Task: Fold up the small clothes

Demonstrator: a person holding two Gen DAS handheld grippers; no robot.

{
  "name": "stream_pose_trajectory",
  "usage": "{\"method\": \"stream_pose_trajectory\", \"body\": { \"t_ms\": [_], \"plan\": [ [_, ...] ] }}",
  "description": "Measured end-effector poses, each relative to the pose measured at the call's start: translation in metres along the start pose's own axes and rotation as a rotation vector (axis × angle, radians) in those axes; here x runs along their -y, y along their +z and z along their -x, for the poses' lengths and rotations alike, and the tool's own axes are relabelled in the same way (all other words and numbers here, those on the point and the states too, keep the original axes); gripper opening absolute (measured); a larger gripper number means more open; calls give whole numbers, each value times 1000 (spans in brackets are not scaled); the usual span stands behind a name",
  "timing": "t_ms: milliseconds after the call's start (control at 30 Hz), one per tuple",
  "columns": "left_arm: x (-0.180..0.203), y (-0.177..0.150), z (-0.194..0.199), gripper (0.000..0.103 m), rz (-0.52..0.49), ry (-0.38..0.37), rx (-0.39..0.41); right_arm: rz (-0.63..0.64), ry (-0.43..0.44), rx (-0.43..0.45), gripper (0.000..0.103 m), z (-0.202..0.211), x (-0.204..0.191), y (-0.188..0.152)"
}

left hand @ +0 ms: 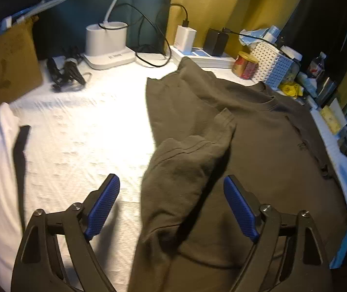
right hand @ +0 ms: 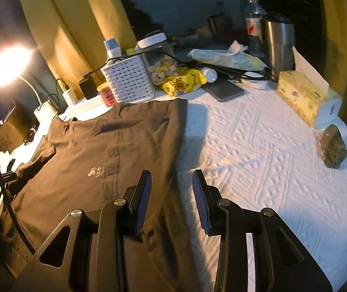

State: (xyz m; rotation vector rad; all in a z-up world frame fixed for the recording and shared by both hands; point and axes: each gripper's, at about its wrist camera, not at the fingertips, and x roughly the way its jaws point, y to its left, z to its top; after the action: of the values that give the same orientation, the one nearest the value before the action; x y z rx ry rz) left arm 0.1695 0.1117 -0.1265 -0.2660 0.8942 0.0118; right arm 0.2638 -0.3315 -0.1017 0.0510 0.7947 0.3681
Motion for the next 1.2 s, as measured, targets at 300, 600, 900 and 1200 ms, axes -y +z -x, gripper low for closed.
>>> {"method": "stream_pose_trajectory", "body": {
  "t_ms": [300, 600, 900, 1200],
  "plan": [
    [49, -11, 3, 63, -106, -201, -61, 6, -13, 2, 37, 5, -7, -1],
    [72, -6, 11, 63, -232, -131, -38, 10, -21, 3, 37, 9, -5, -4],
    [59, 8, -33, 64, -223, -147, -89, 7, -26, -14, 37, 7, -3, -9],
    [115, -4, -40, 64, -312, -274, -138, 18, -58, -42, 48, 10, 3, -21]
  ]
}}
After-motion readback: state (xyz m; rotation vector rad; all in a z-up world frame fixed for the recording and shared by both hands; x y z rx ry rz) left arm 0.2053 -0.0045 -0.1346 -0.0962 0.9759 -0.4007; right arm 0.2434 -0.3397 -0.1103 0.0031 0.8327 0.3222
